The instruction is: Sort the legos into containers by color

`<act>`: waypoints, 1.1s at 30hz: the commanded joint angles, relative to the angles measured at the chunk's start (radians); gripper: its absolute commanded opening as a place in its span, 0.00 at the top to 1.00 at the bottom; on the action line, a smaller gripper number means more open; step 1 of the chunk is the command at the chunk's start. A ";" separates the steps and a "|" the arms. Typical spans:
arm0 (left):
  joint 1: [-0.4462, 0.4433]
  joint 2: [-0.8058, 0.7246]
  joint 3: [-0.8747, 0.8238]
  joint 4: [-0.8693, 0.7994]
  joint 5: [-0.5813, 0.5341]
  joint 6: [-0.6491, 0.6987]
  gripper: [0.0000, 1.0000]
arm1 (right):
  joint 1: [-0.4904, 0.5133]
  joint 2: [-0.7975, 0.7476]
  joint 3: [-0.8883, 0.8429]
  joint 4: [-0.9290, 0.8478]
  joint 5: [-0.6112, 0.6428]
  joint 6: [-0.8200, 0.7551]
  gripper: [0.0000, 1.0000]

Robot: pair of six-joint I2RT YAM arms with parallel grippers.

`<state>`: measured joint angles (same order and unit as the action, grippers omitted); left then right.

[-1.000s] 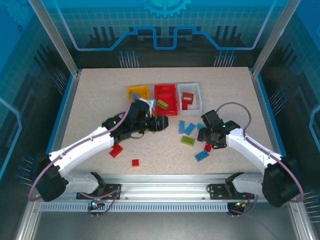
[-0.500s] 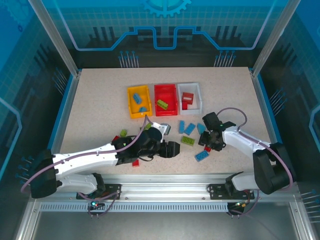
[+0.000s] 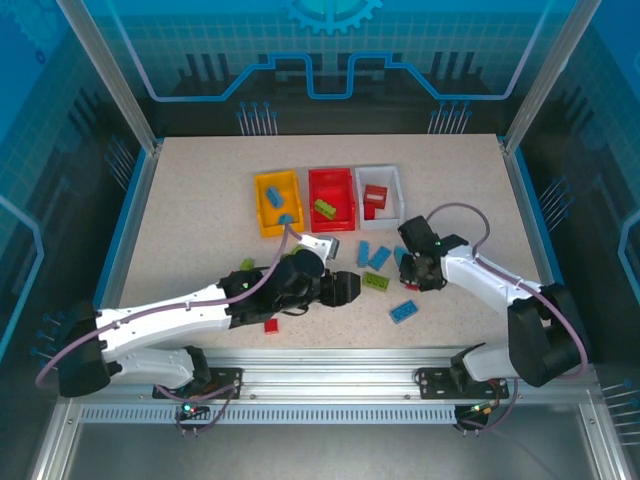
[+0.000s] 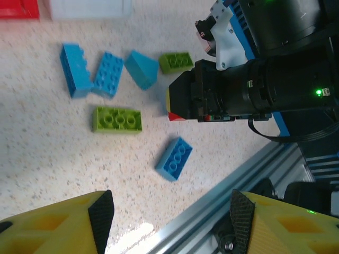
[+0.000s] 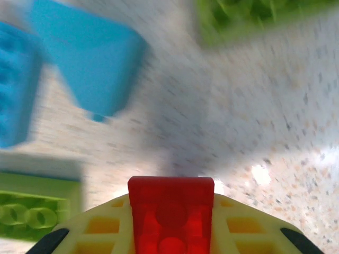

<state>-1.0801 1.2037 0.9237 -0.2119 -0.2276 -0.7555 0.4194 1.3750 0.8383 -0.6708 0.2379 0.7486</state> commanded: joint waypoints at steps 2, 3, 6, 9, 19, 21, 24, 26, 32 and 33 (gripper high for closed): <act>-0.012 -0.057 0.103 -0.106 -0.202 0.051 0.36 | 0.014 0.048 0.221 -0.035 0.104 -0.102 0.74; -0.012 -0.056 0.119 -0.123 -0.229 0.061 0.36 | 0.005 0.089 0.275 -0.038 0.103 -0.122 0.74; -0.011 -0.037 0.178 -0.183 -0.294 0.070 0.36 | -0.018 0.222 0.428 -0.045 0.098 -0.166 0.75; -0.011 -0.026 0.201 -0.194 -0.318 0.070 0.36 | -0.034 0.366 0.582 -0.066 0.101 -0.192 0.76; -0.010 -0.004 0.223 -0.227 -0.339 0.077 0.35 | -0.070 0.719 0.910 -0.149 0.089 -0.192 0.73; -0.006 0.000 0.221 -0.241 -0.340 0.073 0.35 | -0.070 0.759 0.943 -0.163 0.088 -0.193 0.71; 0.024 0.019 0.225 -0.291 -0.308 0.040 0.35 | -0.068 0.773 0.960 -0.164 0.075 -0.201 0.58; 0.068 0.042 0.234 -0.343 -0.257 0.011 0.35 | -0.065 0.755 0.949 -0.151 0.074 -0.206 0.50; 0.231 0.099 0.227 -0.461 -0.127 -0.012 0.35 | -0.039 0.615 0.896 -0.113 0.065 -0.213 0.43; 0.258 0.107 0.216 -0.471 -0.108 -0.010 0.35 | -0.031 0.578 0.883 -0.104 0.061 -0.212 0.43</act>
<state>-0.8799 1.2953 1.1393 -0.5915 -0.4179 -0.7448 0.3649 2.0789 1.7336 -0.7883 0.3107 0.5411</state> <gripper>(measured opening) 0.650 0.570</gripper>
